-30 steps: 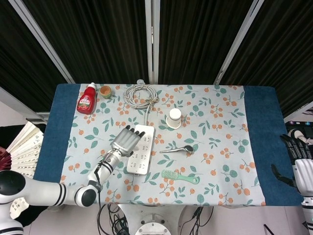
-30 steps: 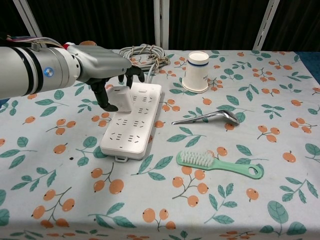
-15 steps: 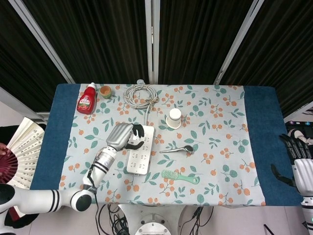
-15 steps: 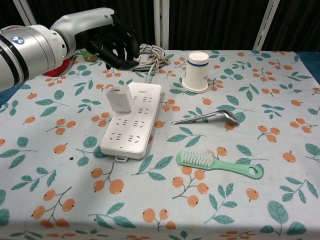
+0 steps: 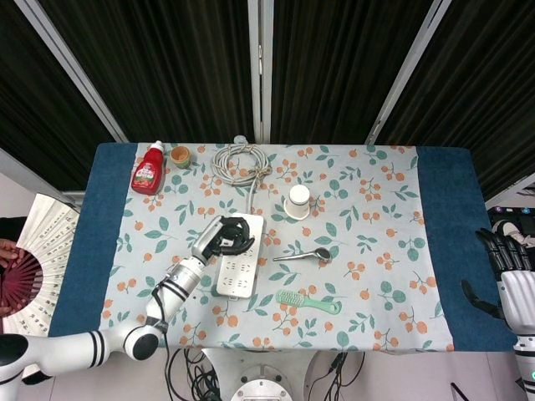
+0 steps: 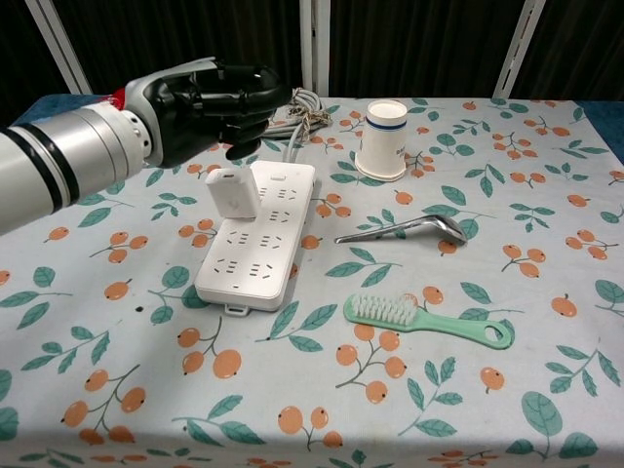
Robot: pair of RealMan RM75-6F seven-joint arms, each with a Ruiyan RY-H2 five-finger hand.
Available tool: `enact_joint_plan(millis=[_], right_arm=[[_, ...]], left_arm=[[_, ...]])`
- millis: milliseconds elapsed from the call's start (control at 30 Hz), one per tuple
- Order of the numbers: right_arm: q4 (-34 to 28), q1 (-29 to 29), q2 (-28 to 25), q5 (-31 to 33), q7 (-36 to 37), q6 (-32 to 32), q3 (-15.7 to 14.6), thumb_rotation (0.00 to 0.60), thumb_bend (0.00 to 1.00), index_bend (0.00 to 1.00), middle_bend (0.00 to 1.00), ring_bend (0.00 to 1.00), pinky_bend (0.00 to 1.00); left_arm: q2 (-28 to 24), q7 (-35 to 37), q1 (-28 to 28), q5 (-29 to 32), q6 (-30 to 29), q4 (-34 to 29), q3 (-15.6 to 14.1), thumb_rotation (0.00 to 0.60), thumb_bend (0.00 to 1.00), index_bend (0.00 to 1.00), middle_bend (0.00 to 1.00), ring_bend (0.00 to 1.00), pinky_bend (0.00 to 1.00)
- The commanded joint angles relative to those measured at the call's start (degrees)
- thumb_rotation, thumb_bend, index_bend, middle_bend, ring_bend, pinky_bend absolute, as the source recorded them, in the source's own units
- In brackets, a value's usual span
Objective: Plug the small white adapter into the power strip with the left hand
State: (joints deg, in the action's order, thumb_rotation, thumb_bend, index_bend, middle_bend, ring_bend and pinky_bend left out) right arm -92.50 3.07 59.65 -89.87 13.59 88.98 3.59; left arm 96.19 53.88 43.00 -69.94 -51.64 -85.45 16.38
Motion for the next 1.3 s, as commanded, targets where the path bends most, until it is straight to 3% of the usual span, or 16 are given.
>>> enact_joint_plan(millis=[33,433,1300], right_arm=[[0.01,0.00,0.05,0.10,-0.03,-0.05,0.02,0.600,0.28,0.04,0.07,0.00,0.00],[-0.08,0.18,0.06,0.54,-0.26,-0.58,0.12,0.600,0.28,0.04,0.07,0.00,0.00],[-0.29,-0.19,-0.03,0.60,-0.48,-0.19,0.07,0.600,0.28,0.04,0.07,0.00,0.00]], left_arm=[[2.23,3.30,-0.41,-1.70,1.46,2.41,0.72,0.600,0.46,0.79,0.86,0.79,0.85],[4.77,8.52,-0.20,-2.83,3.70,6.08,1.18,0.600,0.46,0.79,0.86,0.79,0.85],[6.99,10.91,-0.09,-4.41,6.03,8.29,0.66,0.600,0.46,0.79,0.86,0.79,0.84]])
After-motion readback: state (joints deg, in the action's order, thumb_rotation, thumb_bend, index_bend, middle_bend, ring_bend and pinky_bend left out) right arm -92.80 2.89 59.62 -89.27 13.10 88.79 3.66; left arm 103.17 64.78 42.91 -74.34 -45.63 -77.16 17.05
